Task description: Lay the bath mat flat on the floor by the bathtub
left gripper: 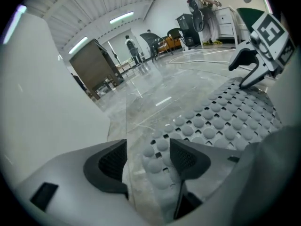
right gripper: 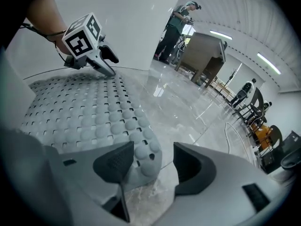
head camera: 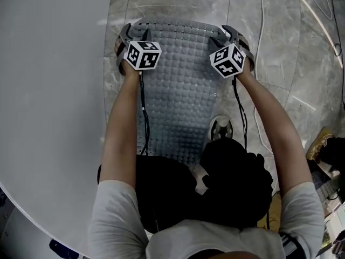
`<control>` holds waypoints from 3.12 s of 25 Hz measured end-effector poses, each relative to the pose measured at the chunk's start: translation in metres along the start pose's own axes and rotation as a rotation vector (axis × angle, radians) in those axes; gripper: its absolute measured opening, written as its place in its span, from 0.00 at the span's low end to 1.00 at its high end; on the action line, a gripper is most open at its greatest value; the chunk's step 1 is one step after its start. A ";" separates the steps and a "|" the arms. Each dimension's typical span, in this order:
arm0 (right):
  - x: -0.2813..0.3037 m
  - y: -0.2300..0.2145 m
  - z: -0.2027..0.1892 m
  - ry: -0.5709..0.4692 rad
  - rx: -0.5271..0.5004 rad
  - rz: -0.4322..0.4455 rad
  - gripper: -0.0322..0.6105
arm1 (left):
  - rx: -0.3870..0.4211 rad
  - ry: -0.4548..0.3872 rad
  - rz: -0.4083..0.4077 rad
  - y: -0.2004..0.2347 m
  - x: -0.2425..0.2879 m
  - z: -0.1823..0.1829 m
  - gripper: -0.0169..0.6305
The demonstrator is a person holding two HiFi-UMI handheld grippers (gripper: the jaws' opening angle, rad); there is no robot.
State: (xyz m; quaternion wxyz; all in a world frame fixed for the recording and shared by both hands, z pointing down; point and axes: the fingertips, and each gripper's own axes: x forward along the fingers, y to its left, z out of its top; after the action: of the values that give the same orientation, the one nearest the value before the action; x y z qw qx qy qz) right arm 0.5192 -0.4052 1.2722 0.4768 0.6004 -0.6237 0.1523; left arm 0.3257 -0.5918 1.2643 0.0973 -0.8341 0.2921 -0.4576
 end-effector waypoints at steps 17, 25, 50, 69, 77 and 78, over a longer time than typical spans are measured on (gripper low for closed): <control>-0.066 0.003 0.045 -0.117 0.070 -0.047 0.06 | -0.143 -0.069 -0.179 -0.037 -0.047 0.035 0.05; -0.171 0.027 0.045 0.004 0.208 0.198 0.06 | -0.361 0.017 -0.412 -0.108 -0.168 0.041 0.05; -0.396 -0.064 0.240 -0.185 0.493 0.288 0.06 | -0.758 0.000 -0.123 0.060 -0.427 0.218 0.04; -0.655 -0.032 0.337 -0.405 0.308 0.258 0.06 | -0.735 -0.197 -0.001 0.110 -0.711 0.244 0.04; -0.801 -0.011 0.381 -0.544 0.156 0.278 0.06 | -0.824 -0.301 0.028 0.127 -0.847 0.267 0.04; -0.818 -0.008 0.382 -0.553 0.142 0.269 0.06 | -0.808 -0.317 0.038 0.128 -0.868 0.269 0.04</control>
State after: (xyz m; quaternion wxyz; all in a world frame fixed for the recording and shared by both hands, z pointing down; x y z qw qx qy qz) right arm 0.2255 -0.2039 0.4423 0.2217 0.5630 -0.7913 0.0880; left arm 0.1389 -0.2235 0.4447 -0.1847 -0.8597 0.4445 -0.1710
